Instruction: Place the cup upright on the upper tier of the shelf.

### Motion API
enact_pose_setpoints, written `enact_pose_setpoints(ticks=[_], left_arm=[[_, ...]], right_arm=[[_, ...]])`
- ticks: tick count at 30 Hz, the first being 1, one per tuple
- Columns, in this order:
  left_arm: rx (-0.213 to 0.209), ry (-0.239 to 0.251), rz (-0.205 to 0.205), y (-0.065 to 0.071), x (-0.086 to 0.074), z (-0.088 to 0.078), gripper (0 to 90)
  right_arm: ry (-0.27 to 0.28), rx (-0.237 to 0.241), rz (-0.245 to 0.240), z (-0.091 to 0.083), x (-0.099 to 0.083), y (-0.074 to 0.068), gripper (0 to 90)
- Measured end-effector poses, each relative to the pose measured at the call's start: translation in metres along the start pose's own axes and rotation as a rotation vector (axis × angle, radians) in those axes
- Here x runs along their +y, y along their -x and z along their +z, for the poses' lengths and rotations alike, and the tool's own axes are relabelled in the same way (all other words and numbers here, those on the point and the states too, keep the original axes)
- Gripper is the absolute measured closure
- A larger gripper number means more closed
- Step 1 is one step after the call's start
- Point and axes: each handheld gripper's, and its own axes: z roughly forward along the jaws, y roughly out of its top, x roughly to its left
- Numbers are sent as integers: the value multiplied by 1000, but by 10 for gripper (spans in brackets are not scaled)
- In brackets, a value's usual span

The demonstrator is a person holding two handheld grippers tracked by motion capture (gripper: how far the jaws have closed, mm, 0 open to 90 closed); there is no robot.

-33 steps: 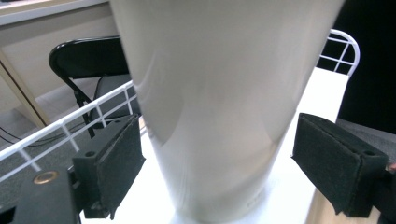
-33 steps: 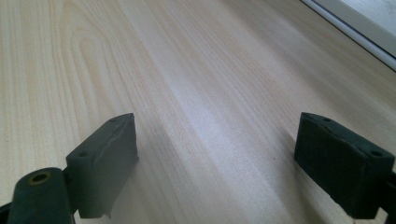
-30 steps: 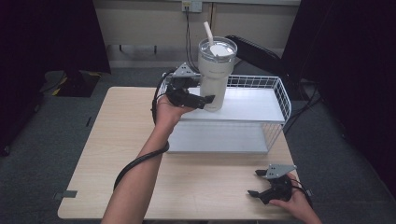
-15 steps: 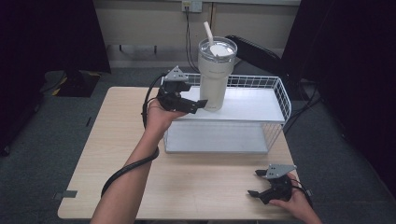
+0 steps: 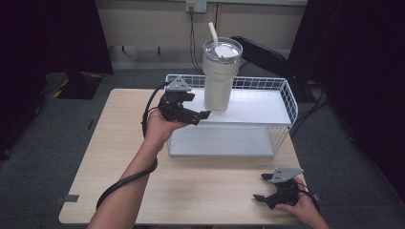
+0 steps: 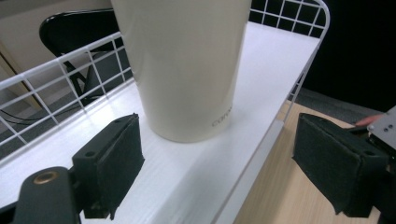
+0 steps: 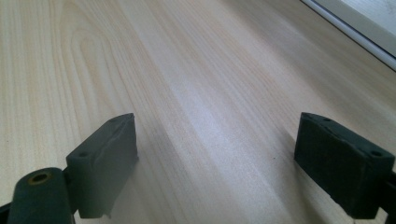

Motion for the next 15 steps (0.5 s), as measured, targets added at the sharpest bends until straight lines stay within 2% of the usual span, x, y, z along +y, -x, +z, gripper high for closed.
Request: enact_pose_setpoints(ticks=[4,15], left_arm=[[-18,-1,-2,3,-3,-2,153],[-54,-11,26,17,-15,-10,154]], right_arm=[[0,0,0,0,0,0,127],[0,-1,-1,0,0,0,127]])
